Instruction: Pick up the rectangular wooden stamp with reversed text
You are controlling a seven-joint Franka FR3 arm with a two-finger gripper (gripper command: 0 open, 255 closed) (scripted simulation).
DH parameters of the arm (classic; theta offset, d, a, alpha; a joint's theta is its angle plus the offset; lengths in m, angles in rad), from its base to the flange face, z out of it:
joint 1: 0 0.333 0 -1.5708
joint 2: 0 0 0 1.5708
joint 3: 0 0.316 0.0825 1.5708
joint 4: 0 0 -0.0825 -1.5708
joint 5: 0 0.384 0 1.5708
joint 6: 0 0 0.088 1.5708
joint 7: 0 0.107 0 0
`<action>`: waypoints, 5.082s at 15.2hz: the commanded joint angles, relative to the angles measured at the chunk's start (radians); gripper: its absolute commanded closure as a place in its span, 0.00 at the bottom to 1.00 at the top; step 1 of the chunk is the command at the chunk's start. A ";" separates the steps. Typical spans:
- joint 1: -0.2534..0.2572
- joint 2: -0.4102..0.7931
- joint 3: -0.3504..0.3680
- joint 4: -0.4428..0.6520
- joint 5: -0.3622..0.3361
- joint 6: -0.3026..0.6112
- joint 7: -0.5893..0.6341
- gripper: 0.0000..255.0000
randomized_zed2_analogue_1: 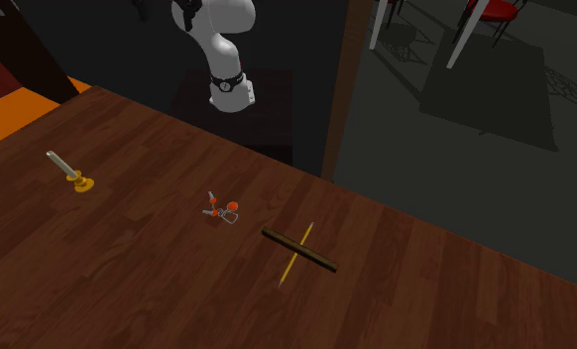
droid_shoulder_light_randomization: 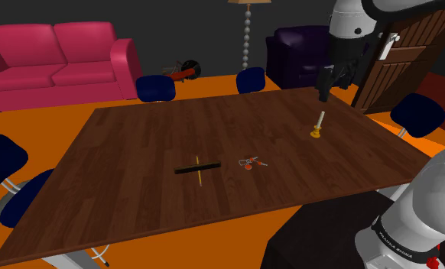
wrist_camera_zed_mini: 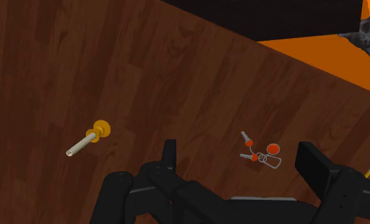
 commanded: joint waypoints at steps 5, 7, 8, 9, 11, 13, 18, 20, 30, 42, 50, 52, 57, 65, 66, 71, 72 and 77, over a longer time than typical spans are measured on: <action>0.028 0.111 -0.022 -0.013 -0.005 0.133 -0.076 0.00; 0.042 0.172 -0.030 -0.012 -0.005 0.196 -0.114 0.00; 0.049 0.204 -0.034 -0.009 -0.005 0.226 -0.133 0.00; 0.056 0.235 -0.038 -0.005 -0.005 0.256 -0.152 0.00; 0.069 0.301 -0.043 0.006 -0.002 0.314 -0.190 0.00; 0.083 0.367 -0.047 0.021 0.001 0.368 -0.228 0.00; 0.115 0.538 -0.049 0.079 0.016 0.488 -0.324 0.00; 0.127 0.606 -0.046 0.109 0.023 0.529 -0.362 0.00; 0.175 0.941 -0.002 0.305 0.053 0.674 -0.544 0.00; 0.236 1.323 0.083 0.624 0.034 0.734 -0.723 0.00; 0.269 1.481 0.105 0.749 0.011 0.765 -0.775 0.00; 0.270 1.500 0.102 0.751 0.009 0.781 -0.773 0.00; 0.272 1.515 0.100 0.753 0.007 0.794 -0.773 1.00; 0.271 1.515 0.100 0.753 0.007 0.794 -0.773 1.00; 0.272 1.515 0.100 0.754 0.007 0.794 -0.773 1.00; 0.268 1.469 0.106 0.749 0.013 0.752 -0.775 1.00; 0.267 1.460 0.107 0.748 0.014 0.744 -0.776 1.00; 0.263 1.418 0.113 0.751 0.021 0.700 -0.779 1.00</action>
